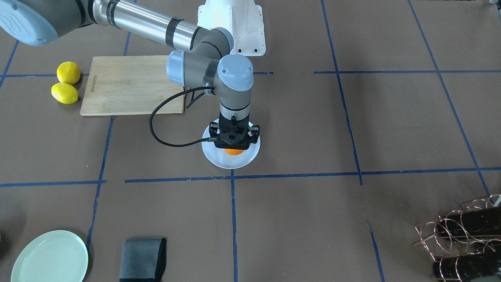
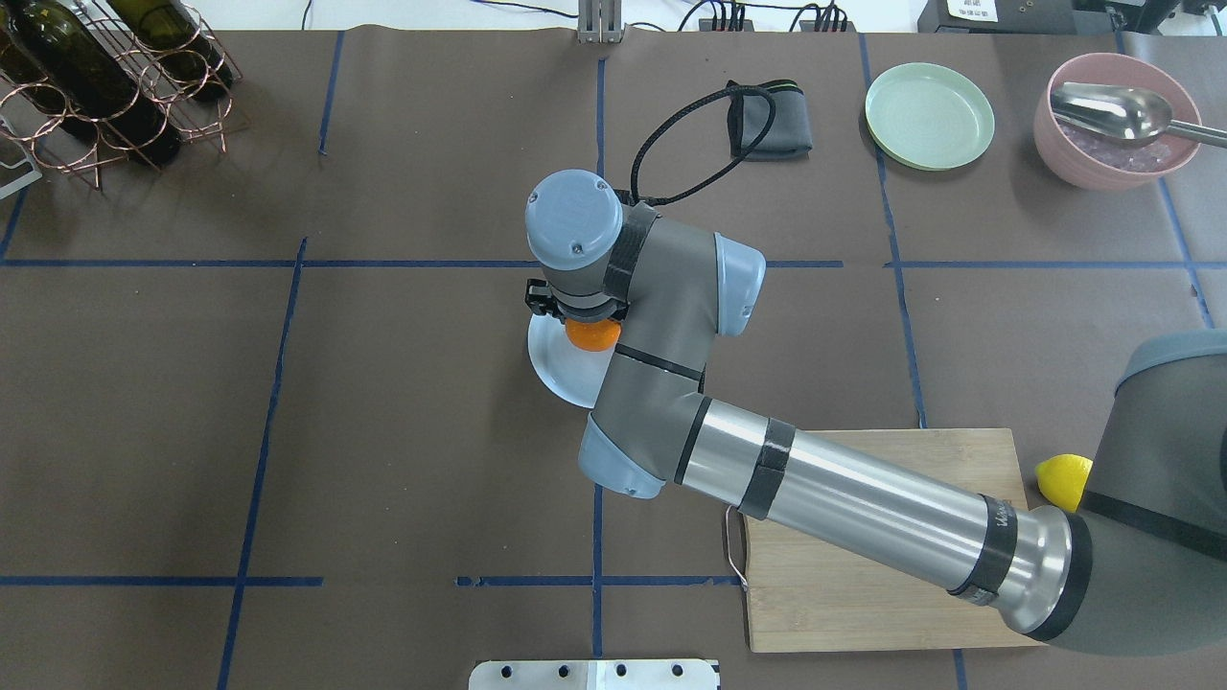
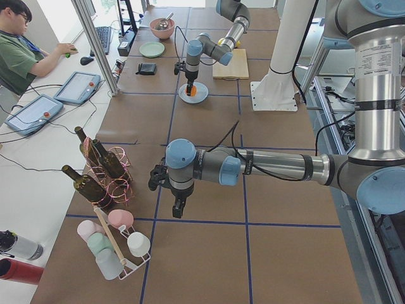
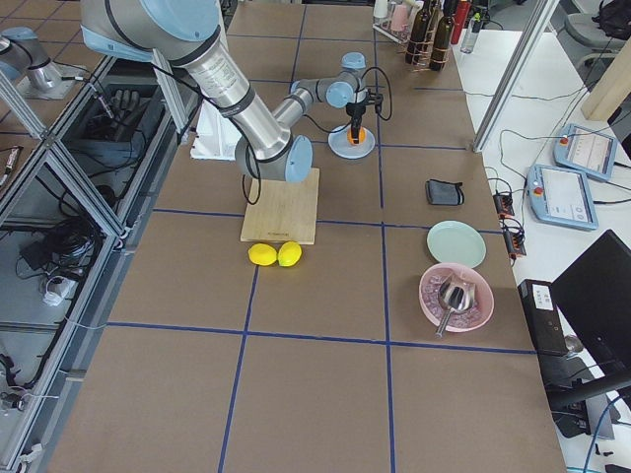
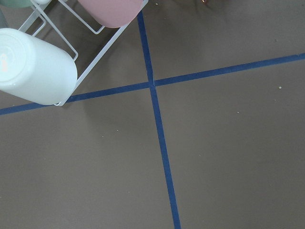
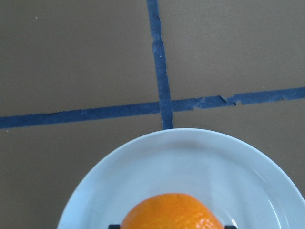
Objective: Pick orange to plate
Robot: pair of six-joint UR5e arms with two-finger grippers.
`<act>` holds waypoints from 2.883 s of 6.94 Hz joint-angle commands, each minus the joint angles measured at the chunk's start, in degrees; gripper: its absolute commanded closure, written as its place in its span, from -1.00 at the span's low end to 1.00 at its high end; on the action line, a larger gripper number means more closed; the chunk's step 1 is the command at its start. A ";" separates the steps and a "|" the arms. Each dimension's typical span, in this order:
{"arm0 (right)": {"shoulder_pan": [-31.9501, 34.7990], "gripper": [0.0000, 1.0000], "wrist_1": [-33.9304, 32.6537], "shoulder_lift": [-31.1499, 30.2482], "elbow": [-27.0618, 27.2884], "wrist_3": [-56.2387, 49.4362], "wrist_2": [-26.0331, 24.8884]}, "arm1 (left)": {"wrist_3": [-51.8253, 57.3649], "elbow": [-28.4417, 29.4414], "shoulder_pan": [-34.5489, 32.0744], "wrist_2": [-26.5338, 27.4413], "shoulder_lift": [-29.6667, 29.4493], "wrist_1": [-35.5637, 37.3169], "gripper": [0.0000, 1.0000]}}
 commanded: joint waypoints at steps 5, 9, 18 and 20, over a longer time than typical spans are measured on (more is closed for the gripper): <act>9.88 -1.00 -4.68 -2.69 6.48 -9.81 9.08 | -0.02 0.91 0.00 -0.61 0.09 0.03 -1.00; 32.72 -1.00 -15.32 -24.12 26.27 -48.15 24.14 | -0.02 0.30 0.00 -0.44 0.18 0.38 -1.00; 61.61 -1.00 -15.62 -56.58 25.33 -87.21 24.25 | -0.11 -0.04 0.00 -0.70 0.09 0.38 -1.00; 61.52 -1.00 -15.61 -56.94 25.33 -87.21 24.51 | -0.02 -0.13 0.00 -0.35 0.09 0.29 -1.00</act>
